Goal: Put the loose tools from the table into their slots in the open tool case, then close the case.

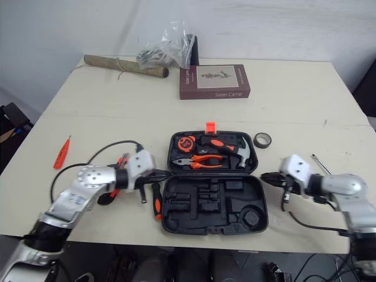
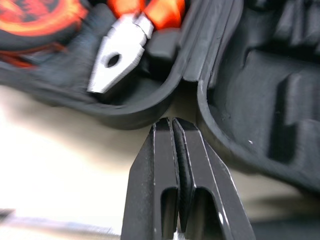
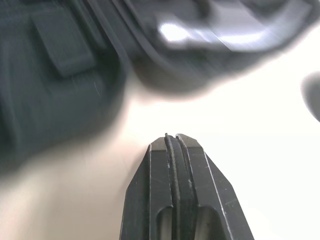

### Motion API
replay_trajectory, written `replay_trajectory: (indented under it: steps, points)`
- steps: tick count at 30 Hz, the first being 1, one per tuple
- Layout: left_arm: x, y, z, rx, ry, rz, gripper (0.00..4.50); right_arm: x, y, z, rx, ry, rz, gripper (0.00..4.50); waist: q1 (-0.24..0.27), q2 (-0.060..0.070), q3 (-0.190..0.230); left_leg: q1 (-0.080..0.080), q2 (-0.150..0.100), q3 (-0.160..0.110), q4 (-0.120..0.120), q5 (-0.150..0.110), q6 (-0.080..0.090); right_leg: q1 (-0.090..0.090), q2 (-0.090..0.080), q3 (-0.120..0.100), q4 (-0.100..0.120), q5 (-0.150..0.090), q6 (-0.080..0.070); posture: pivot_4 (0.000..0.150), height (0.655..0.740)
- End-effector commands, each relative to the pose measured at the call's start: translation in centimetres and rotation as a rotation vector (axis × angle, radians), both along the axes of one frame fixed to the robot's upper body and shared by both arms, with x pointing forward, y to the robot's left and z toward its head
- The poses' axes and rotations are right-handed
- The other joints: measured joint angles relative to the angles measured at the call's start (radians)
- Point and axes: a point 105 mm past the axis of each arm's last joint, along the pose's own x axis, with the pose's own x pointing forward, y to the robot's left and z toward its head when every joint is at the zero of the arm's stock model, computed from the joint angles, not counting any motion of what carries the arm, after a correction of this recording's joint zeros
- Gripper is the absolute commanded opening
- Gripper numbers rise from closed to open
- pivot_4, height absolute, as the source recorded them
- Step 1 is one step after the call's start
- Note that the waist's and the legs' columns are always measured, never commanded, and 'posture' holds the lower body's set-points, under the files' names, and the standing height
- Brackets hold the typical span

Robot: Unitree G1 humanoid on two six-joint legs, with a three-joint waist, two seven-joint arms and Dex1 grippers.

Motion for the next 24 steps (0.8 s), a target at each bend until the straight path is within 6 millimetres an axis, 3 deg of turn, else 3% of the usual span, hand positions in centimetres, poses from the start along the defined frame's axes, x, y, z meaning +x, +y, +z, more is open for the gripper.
replay_trajectory:
  steps: [1, 2, 4, 5, 6, 8, 10, 11, 13, 17, 19, 24]
  points:
    - [-1.4, 3.9, 2.2, -0.037, -0.051, 0.038, 0.00, -1.8, -3.3, 2.9, 0.061, -0.130, -0.108, 0.33, -0.002, 0.000, 0.000, 0.001, 0.000, 0.000, -0.001, 0.000, 0.000, 0.001, 0.000, 0.000, -0.001, 0.000, 0.000, 0.150, 0.7400]
    - [-1.7, 5.0, 2.4, -0.043, -0.054, 0.054, 0.00, -2.2, -4.1, 3.5, 0.072, -0.165, -0.141, 0.66, -0.002, 0.000, 0.000, 0.001, 0.000, 0.000, -0.002, 0.000, 0.000, 0.001, 0.000, 0.000, -0.001, 0.000, 0.000, 0.150, 0.7400]
    - [-2.0, 9.1, 2.9, -0.104, -0.055, 0.192, 0.53, -4.1, -7.1, 3.0, 0.030, -0.183, -0.246, 1.25, -0.003, 0.000, 0.000, 0.001, 0.000, 0.000, -0.004, 0.000, 0.000, 0.000, 0.001, 0.000, -0.002, 0.000, 0.000, 0.150, 0.7400]
    - [-2.2, 11.0, 3.0, -0.122, -0.061, 0.258, 0.83, -5.0, -8.4, 2.8, 0.010, -0.184, -0.290, 1.78, -0.003, 0.000, 0.000, 0.001, 0.000, 0.000, -0.004, 0.000, 0.000, 0.000, 0.001, 0.000, -0.002, 0.000, 0.000, 0.150, 0.7400]
    - [-2.5, 12.1, 3.1, -0.133, -0.066, 0.299, 1.27, -5.6, -9.1, 2.6, -0.003, -0.187, -0.317, 2.25, -0.003, 0.000, 0.000, 0.001, 0.000, 0.000, -0.004, 0.000, 0.000, 0.000, 0.000, 0.000, -0.003, 0.000, 0.000, 0.150, 0.7400]
    - [-3.9, 17.4, 3.1, -0.140, -0.100, 0.491, 2.16, -7.5, -12.1, 2.4, -0.014, -0.216, -0.454, 3.21, -0.004, 0.000, 0.000, 0.001, 0.000, 0.000, -0.004, -0.001, 0.001, 0.001, 0.000, 0.000, -0.003, 0.000, 0.000, 0.150, 0.7400]
    - [-5.5, 20.6, 3.1, -0.139, -0.131, 0.599, 3.12, -8.7, -14.1, 2.4, -0.001, -0.238, -0.564, 4.28, -0.007, 0.000, 0.000, 0.002, 0.000, 0.001, -0.004, -0.001, 0.002, 0.000, 0.000, 0.001, -0.003, 0.000, 0.000, 0.150, 0.7400]
    - [-6.3, 21.8, 3.0, -0.126, -0.140, 0.638, 3.57, -9.2, -14.9, 2.4, 0.007, -0.247, -0.611, 4.50, -0.008, -0.001, 0.001, 0.002, 0.000, 0.002, -0.004, -0.002, 0.001, 0.000, 0.000, 0.001, -0.003, 0.000, 0.000, 0.150, 0.7400]
    - [-8.2, 24.9, 2.5, -0.108, -0.136, 0.748, 4.47, -10.2, -16.2, 2.0, 0.017, -0.225, -0.677, 4.50, -0.009, -0.001, 0.000, 0.002, 0.000, 0.002, -0.004, -0.002, 0.001, 0.000, -0.001, 0.001, -0.003, 0.000, 0.000, 0.150, 0.7400]
    - [-12.6, 30.4, 1.6, -0.079, -0.151, 1.007, 4.47, -11.0, -16.6, 1.7, 0.048, -0.279, -0.684, 4.50, -0.013, -0.001, 0.000, 0.003, 0.000, 0.002, -0.006, -0.007, 0.007, 0.000, -0.001, 0.001, -0.003, -0.001, 0.000, 0.150, 0.7400]
    - [-13.5, 30.7, 0.9, -0.034, -0.137, 1.026, 4.47, -10.3, -15.9, 1.3, 0.069, -0.273, -0.646, 4.50, -0.013, -0.001, 0.000, 0.003, 0.000, 0.002, -0.006, -0.008, 0.007, 0.000, -0.001, 0.001, -0.003, -0.001, -0.001, 0.150, 0.7400]
    - [-12.9, 29.5, 1.0, -0.052, -0.152, 0.984, 4.47, -7.0, -13.2, 1.9, 0.099, -0.316, -0.517, 4.50, -0.008, -0.001, 0.000, 0.003, -0.001, 0.001, -0.005, -0.008, 0.009, 0.001, -0.004, 0.001, -0.002, -0.001, 0.000, 0.150, 0.7400]
